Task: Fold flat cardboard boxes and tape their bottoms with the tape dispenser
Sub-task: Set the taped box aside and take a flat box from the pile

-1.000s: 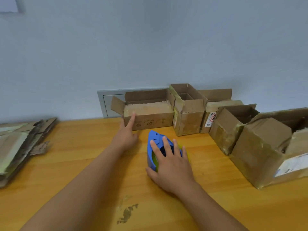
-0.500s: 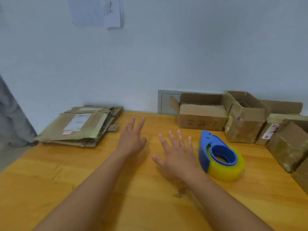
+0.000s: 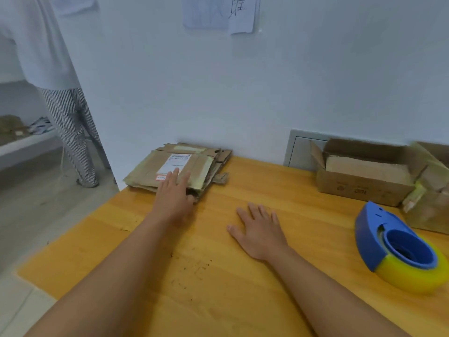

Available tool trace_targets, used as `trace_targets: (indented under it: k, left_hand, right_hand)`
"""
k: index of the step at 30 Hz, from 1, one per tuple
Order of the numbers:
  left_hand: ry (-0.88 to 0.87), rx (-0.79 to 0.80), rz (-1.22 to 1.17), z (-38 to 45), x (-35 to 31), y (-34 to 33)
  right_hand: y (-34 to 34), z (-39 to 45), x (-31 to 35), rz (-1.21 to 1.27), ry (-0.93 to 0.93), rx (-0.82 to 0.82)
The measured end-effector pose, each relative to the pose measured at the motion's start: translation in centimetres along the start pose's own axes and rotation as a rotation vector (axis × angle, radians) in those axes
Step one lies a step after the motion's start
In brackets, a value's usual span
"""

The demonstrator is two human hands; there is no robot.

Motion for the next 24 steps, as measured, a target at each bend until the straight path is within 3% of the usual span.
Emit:
trace_targets:
  k: [7,16,24]
  left_hand:
    - [-0.086,-0.012,0.02,2.0,0.7,-1.2]
    - [-0.133,-0.427,-0.194,-1.0,-0.7,3.6]
    - [-0.26,-0.61,-0.461,-7.3,-5.2,11.0]
  right_hand:
    - [-0.4,0.5,-0.3,0.014,-0.003,-0.045]
    - [0.0,0.3,0.0,0.034,-0.005,-0.087]
    - [2.4,-2.5,-0.5,0.444,-0.034,-0.404]
Point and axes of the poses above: each hand's wrist, its own z-axis towards the middle knuckle, its own y-axis out of the back of the hand, x = y × z, the point moved 2 cm from there along z, towards the middle knuckle
